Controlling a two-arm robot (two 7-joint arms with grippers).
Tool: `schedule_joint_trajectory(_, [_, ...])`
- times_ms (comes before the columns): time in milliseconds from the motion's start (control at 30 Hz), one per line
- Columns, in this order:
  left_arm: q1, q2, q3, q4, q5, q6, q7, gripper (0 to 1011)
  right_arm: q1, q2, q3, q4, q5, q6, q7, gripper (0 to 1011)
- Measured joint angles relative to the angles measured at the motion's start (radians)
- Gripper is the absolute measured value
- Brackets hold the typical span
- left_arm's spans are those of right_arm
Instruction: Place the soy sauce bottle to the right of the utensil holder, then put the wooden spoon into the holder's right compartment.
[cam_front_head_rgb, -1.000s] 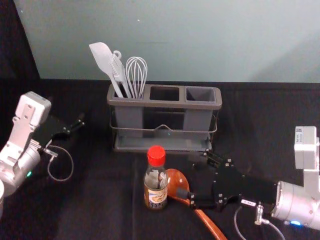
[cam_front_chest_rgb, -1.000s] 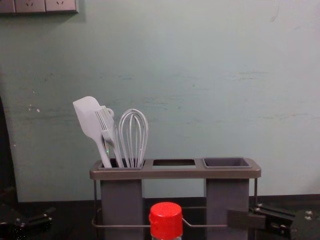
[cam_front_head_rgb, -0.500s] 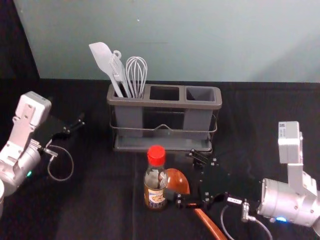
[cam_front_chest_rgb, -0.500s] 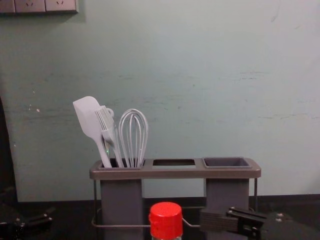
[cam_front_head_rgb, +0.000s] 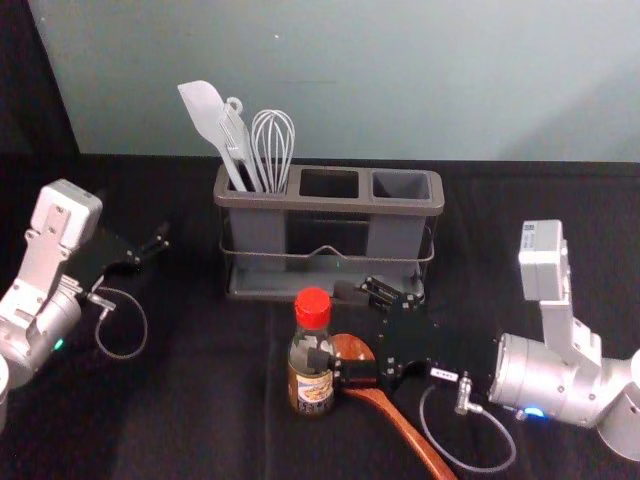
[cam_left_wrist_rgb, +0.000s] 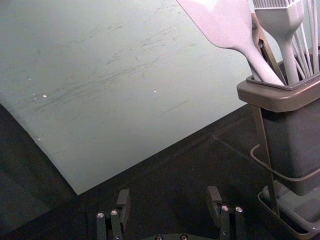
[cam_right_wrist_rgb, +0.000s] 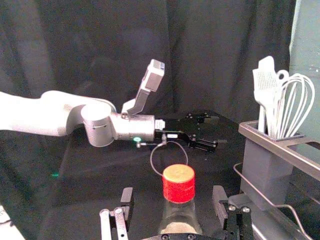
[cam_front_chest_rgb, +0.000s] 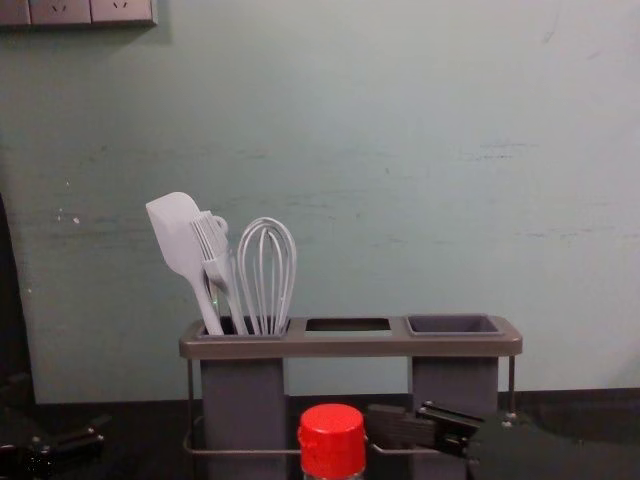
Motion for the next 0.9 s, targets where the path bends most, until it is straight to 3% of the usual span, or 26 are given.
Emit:
schedule_joint_trajectory(300, [0.0, 0.0, 0.0, 0.0, 0.0, 0.0, 0.0, 1005, 0.041, -0.027, -0.023, 0.025, -0.021, 0.012, -0.006, 1004])
schedule_joint_trajectory(667, [0.0, 0.0, 0.0, 0.0, 0.0, 0.0, 0.0, 1005, 0.038, -0.025, -0.021, 0.024, -0.021, 0.011, -0.006, 1004])
schedule_joint_trajectory(900, [0.0, 0.0, 0.0, 0.0, 0.0, 0.0, 0.0, 1005, 0.037, -0.024, -0.019, 0.022, -0.02, 0.01, -0.007, 851])
